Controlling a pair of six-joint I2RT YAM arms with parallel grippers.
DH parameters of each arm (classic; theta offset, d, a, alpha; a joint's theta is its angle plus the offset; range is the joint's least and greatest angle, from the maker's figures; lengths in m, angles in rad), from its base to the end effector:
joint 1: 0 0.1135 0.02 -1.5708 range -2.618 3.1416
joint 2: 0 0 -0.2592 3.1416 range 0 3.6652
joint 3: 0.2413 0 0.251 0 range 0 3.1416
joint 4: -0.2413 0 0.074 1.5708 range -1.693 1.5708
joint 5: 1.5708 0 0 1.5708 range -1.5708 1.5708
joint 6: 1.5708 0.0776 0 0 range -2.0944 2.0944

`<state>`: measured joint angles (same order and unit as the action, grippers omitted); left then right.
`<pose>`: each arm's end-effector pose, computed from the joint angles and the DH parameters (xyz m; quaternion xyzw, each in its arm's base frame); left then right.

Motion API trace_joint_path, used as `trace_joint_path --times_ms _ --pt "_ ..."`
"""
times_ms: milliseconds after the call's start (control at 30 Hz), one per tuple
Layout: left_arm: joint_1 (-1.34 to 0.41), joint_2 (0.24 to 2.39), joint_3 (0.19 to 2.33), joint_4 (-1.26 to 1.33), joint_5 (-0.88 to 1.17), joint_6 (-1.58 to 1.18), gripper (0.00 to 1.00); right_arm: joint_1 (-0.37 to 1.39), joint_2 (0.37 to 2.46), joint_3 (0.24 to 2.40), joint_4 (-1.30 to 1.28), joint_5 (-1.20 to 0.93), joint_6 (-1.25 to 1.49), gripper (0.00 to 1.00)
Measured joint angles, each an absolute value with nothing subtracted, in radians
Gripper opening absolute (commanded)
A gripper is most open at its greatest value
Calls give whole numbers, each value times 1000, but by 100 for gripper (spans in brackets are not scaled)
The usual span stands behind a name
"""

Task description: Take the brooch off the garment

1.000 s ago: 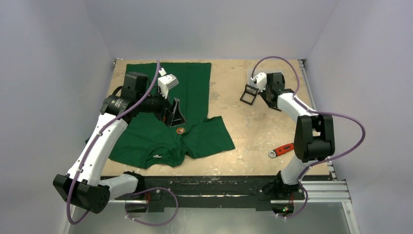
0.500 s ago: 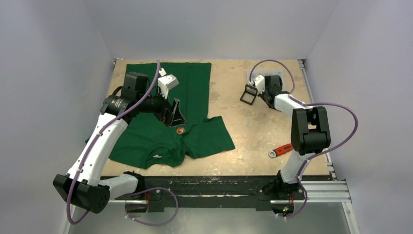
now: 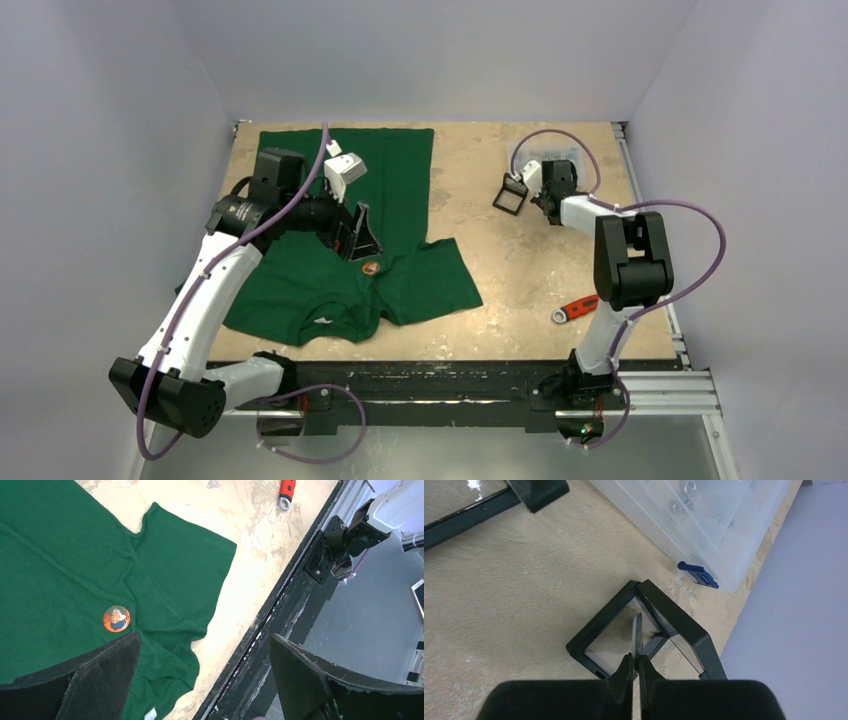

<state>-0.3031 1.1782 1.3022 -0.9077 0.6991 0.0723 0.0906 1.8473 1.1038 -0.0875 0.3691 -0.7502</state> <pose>0.2235 -0.1222 0.3485 0.2909 0.8280 -0.3557 0.3215 0.4103 0.0092 0.1339 -0.3135 0.8638 -0.2770 0.2808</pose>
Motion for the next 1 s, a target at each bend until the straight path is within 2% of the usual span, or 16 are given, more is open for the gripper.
trace_joint_path --times_ms 133,367,500,700,900,1000 --pt "-303 1178 1302 -908 702 72 98 89 1863 1099 -78 377 -764 6" --pt "-303 1178 1302 -908 704 72 98 89 1863 1099 -78 374 -766 27" --pt "-303 1178 1302 -908 707 72 99 89 1863 1099 -97 364 -760 30" --pt "-303 1178 1302 -908 711 71 99 89 1851 1108 -157 321 -737 42" --pt "-303 1178 1301 -908 714 67 100 88 1812 1151 -244 267 -702 44" --pt "-303 1177 1293 -904 714 61 100 88 1792 1173 -286 243 -683 50"
